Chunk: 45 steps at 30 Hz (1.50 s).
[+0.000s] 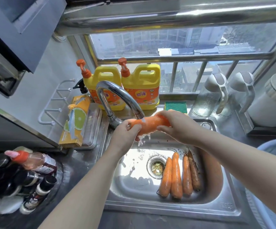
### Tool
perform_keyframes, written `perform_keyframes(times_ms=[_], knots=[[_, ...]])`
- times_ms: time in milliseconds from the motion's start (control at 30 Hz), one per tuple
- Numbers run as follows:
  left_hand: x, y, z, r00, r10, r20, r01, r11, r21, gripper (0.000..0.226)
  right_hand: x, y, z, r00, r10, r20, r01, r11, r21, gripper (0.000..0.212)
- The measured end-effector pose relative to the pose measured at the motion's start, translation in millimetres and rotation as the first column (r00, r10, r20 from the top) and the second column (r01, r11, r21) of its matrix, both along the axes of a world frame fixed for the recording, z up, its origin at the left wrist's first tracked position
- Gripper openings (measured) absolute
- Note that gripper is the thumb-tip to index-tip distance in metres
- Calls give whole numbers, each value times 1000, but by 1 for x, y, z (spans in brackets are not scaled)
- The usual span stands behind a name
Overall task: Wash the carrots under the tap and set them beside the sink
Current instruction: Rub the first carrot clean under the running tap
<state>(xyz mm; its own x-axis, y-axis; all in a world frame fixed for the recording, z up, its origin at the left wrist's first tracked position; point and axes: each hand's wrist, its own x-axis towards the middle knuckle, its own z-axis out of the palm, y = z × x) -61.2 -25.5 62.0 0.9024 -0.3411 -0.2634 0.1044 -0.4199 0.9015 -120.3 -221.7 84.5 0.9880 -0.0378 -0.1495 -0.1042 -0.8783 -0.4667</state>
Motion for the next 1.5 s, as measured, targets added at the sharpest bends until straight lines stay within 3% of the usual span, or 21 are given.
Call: perform_keyframes(times_ms=[233, 367, 800, 1200, 1367, 1500], knots=[[-3, 7, -3, 988, -148, 50, 143, 985, 93, 37, -1, -3, 2, 1000, -7, -16, 7, 1000, 2, 41], [-2, 4, -1, 996, -79, 40, 78, 996, 38, 21, 0, -2, 4, 1000, -11, -12, 11, 1000, 13, 39], [-6, 2, 3, 991, -116, 62, 107, 986, 131, 39, -2, -2, 3, 999, -26, -27, 27, 999, 33, 41], [-6, 1, 3, 994, -70, 82, 63, 995, 81, 33, 0, 1, 5, 999, -35, -5, 35, 999, 28, 39], [-5, 1, -1, 994, -45, 103, 37, 996, 78, 11, 2, 1, 4, 1000, -30, -7, 30, 999, 30, 36], [-6, 2, -4, 992, -44, 121, 32, 994, 101, 19, 2, 2, 2, 999, -26, -19, 27, 999, 41, 38]])
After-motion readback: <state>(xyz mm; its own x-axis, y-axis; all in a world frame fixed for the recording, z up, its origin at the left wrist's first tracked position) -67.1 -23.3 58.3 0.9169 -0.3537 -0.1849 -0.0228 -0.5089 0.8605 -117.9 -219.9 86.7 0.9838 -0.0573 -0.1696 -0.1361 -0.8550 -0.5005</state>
